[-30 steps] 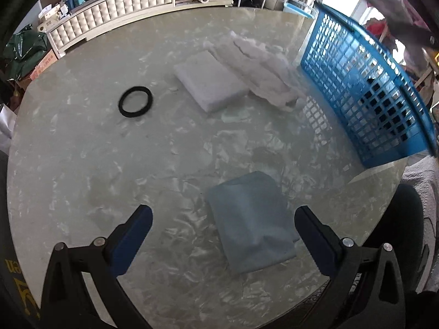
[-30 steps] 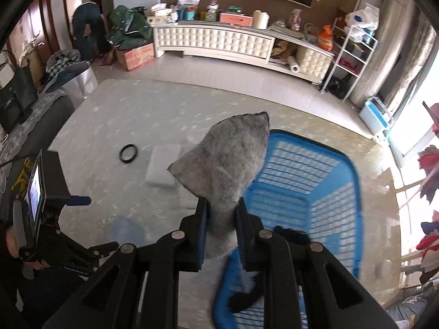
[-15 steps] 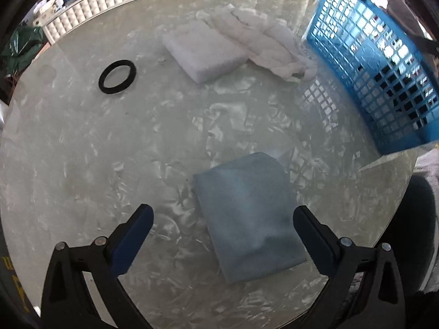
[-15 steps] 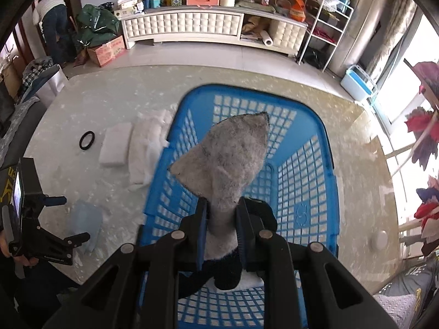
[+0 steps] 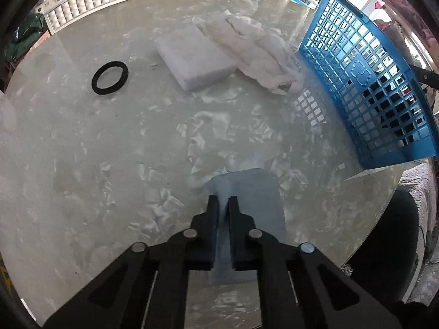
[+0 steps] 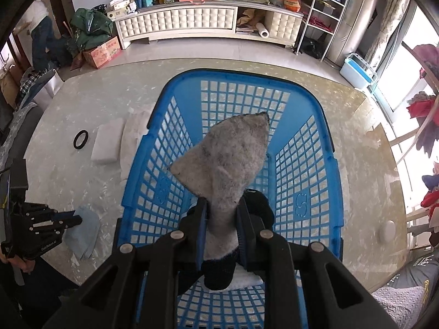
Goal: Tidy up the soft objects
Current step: 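Carry the grey pad into the basket with the right gripper while the left gripper grasps the light blue cloth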
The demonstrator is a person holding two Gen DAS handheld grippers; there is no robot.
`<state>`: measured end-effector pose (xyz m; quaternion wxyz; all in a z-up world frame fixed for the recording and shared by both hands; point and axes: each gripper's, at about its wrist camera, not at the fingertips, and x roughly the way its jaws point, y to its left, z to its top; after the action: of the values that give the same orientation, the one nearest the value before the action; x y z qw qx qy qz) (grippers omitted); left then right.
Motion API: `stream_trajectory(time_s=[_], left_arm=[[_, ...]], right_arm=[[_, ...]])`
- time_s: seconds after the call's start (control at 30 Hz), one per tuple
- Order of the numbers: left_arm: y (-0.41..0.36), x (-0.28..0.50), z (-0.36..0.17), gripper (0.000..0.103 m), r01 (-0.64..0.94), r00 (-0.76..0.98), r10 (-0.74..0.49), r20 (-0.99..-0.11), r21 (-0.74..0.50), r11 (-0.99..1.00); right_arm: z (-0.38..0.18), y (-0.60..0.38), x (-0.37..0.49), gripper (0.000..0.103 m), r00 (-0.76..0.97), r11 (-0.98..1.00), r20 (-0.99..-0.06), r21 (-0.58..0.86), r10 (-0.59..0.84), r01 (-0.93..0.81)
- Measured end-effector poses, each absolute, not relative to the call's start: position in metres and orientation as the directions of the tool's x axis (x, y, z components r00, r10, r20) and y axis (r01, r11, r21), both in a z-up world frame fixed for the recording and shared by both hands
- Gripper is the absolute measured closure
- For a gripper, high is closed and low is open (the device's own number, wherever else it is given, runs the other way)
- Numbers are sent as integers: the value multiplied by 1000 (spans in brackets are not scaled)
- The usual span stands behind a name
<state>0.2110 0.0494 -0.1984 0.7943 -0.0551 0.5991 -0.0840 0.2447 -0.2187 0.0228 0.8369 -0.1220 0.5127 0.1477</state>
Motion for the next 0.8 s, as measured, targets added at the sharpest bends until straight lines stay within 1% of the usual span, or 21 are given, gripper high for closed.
stream_trajectory(time_s=[0.13,0.23,0.43,0.53,0.6,0.63,0.67,0.73,0.8], left_arm=[[47,209,-191,99,71,276,-210,-938,-198,978],[50,205,-179,99,74,290,-231,-929,-219,973],[51,212,-154,99,95,314,-239,-919,-220,971],[49,214,-145,99,103,322,-242,-915,-220,970],[54,216,-140,99,103,327,-240,-914,-218,970],[56,216,-138,99,104,331,-239,-913,-216,971],[56,217,-136,99,106,336,-235,-912,-211,972],[52,219,-132,99,111,344,-232,-910,-206,972],[52,217,-126,99,116,354,-227,-907,-198,973]], right_arm=[[16,-219,259,84,422,928,-901,-70,99,-367],[9,-220,273,84,411,930,-908,-79,82,-360],[-8,-213,291,84,378,926,-925,-99,49,-364],[-15,-210,295,81,366,924,-930,-112,32,-366],[-17,-207,295,77,363,924,-932,-124,17,-361],[-16,-207,295,74,366,925,-930,-125,17,-360],[-14,-207,295,66,368,926,-930,-122,20,-357],[-12,-209,293,62,370,927,-929,-118,24,-356],[-8,-211,290,52,382,928,-924,-124,21,-352]])
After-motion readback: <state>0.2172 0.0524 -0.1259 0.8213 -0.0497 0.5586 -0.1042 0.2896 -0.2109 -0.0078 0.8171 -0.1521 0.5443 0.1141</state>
